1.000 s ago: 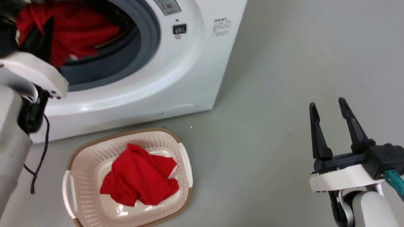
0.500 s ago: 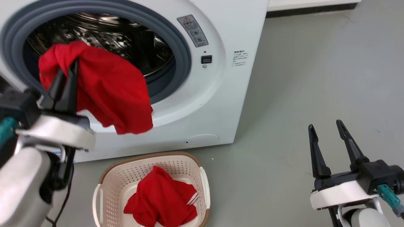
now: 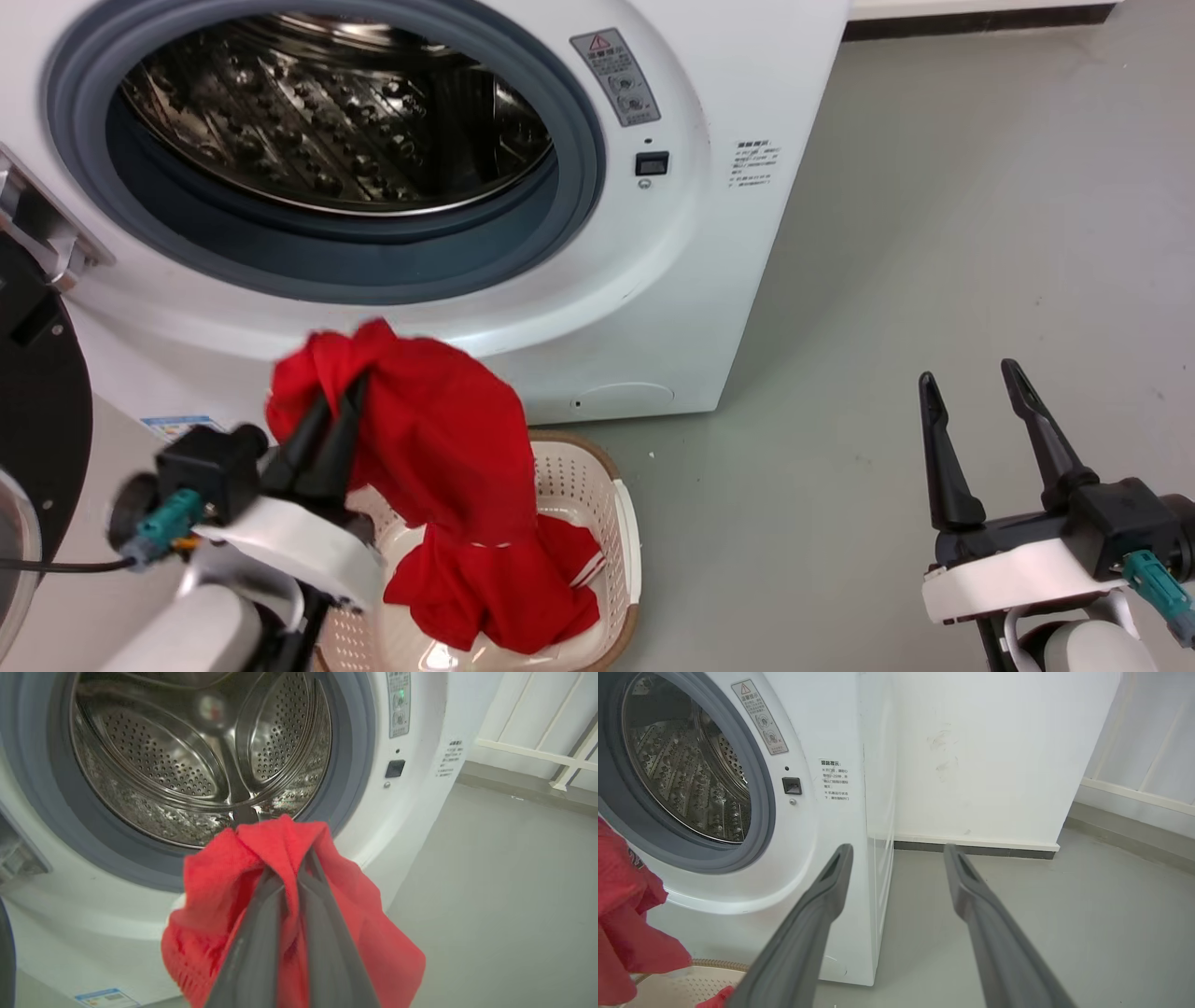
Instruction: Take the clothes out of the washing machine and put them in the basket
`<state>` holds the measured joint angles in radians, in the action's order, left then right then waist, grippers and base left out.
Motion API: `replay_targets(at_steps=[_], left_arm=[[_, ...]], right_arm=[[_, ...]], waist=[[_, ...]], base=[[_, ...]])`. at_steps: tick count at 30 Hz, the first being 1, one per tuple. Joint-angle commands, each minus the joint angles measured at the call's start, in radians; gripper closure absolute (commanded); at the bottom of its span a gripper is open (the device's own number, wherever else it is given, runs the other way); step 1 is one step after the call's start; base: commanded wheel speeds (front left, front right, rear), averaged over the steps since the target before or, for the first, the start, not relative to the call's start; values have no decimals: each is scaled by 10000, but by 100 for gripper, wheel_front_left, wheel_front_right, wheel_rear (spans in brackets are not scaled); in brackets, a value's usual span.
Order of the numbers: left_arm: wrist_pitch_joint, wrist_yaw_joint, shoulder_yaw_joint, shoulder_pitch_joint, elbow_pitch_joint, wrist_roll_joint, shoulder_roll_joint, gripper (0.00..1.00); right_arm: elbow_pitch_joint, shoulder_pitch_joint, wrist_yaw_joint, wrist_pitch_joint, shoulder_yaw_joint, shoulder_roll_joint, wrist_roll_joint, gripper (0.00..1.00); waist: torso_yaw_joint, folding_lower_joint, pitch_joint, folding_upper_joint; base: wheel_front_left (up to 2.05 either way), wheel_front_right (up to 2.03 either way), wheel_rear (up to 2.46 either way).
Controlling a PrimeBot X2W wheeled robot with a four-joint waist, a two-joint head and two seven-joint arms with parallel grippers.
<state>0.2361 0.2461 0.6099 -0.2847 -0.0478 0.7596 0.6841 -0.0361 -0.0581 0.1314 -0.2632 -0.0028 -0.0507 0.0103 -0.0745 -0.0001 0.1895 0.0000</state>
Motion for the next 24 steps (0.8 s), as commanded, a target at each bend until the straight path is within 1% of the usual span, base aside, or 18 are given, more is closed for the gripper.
replay_targets(at_steps=[1, 3, 5, 7, 11, 13, 18, 19, 20, 24], left_arm=[[51, -149, 84, 160, 295, 201, -265, 100], [64, -373, 333, 150, 866, 79, -389, 100], [79, -612, 537, 26, 1525, 138, -723, 100], [115, -839, 689, -223, 2278, 38, -936, 100], [132, -1488, 1171, -911, 3971, -377, -1346, 100], [141, -1859, 1273, -1292, 4868, -350, -1628, 100], [69, -2550, 1580, -2286, 7117, -529, -2190, 100], [54, -2659, 1645, -2465, 7531, -577, -2262, 100], [54, -2659, 1645, -2465, 7531, -577, -2262, 100], [115, -3037, 1767, -3274, 9120, -733, -2569, 100]], right_arm=[[42, -71, -14, -24, -18, 7, -35, 0], [83, -186, -14, -24, -29, 9, -84, 0], [157, -347, -14, -24, -77, 9, -124, 0], [214, -443, -14, -24, -120, 9, -152, 0], [379, -754, -14, -24, -190, 11, -251, 0], [437, -824, -14, -24, -177, 9, -317, 0], [548, -1075, -14, -24, -274, 12, -313, 0], [579, -1135, -14, -25, -279, 11, -295, 0], [579, -1135, -14, -25, -279, 11, -295, 0], [718, -1274, -14, -24, -308, 11, -251, 0]], waist=[[16, 1, 237, 0], [-10, 1, 493, 0], [-28, 1, 793, 0], [-62, 1, 1139, 0], [-156, 1, 1909, 0], [-242, 1, 2277, 0], [-504, 1, 3166, 0], [-564, 1, 3335, 0], [-564, 1, 3335, 0], [-758, 1, 3988, 0]], base=[[0, 0, 0], [0, 0, 0], [0, 0, 0], [0, 0, 0], [0, 0, 0], [0, 0, 0], [0, 0, 0], [0, 0, 0], [0, 0, 0], [0, 0, 0]])
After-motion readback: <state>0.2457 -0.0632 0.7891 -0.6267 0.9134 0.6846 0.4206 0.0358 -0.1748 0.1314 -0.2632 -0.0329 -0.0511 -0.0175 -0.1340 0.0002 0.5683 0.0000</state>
